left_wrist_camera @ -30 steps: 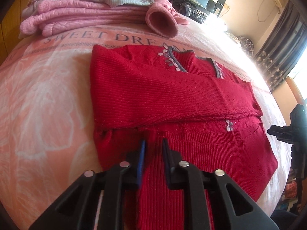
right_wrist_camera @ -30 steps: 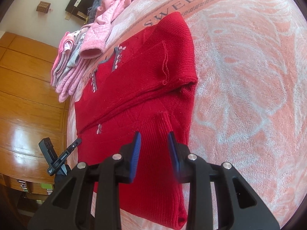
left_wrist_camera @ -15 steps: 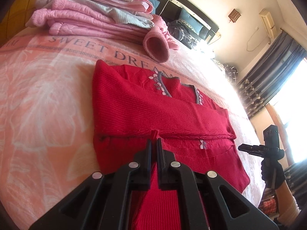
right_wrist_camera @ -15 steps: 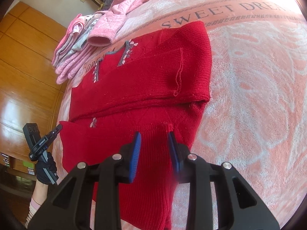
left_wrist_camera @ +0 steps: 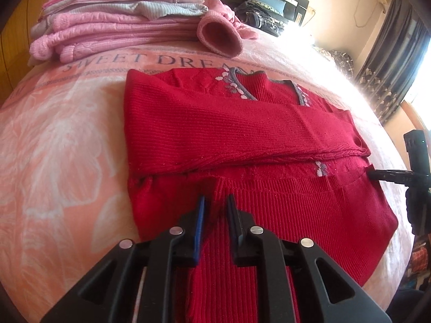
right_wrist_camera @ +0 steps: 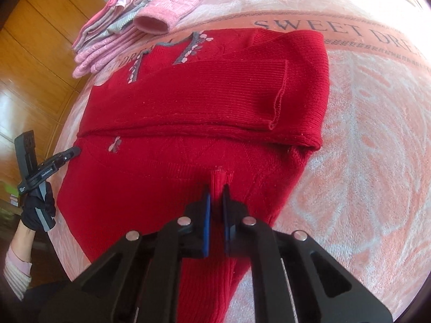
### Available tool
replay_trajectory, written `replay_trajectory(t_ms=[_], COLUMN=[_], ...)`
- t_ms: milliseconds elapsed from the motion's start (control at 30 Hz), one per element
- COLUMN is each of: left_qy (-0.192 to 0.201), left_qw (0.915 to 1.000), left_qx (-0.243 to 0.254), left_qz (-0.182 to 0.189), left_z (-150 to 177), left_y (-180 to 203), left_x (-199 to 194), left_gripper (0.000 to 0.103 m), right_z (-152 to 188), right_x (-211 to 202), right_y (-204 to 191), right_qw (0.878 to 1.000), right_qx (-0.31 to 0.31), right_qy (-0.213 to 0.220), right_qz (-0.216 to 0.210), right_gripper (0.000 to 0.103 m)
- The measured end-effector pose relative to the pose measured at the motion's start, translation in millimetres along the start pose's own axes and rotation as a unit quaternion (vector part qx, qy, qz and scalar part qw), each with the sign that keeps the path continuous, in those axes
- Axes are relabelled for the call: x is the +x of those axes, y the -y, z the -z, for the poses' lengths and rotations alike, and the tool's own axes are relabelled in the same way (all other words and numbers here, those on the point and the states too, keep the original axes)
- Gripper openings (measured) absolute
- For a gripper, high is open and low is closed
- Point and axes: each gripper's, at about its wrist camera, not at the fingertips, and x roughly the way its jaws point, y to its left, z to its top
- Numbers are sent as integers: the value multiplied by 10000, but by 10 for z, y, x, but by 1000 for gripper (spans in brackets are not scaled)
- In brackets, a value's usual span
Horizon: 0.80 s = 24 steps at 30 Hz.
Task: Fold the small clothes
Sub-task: 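Carry the held hem over the body toward the collar with both tools, then lay the hem down near the collar and open both tools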
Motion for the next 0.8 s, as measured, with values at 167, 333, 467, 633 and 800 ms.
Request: replay_trajectory(t_ms=[167,333,467,633,800], left_qy=[292,806,1210,1609,1799], left_qw=[9994,9956,9904,9833,9810], left_qx=[-115,-341,-456,-644,-642], left_qz=[109,335,480,549,355], left_z=[4,-52,-134,-306,-630], left_y=[-25,-66,-46,26,69], left_x=[-141,-452,-693,-880,-875], left_gripper=[4,4,4,4,4], right_z=[9,-3,-37,-131,-438], right_x=[-178,-545,-797,-1002,-1127], right_y=[17,28,-32,-100,-105], right_qw=[9995,9961,9934,9901,9901], right_qx=[61,123,92,138,201], right_qy=[182,537,782,1098,1284], right_qz=[-241,-685,-833,-861,-527], right_gripper=[5,3,3,3,3])
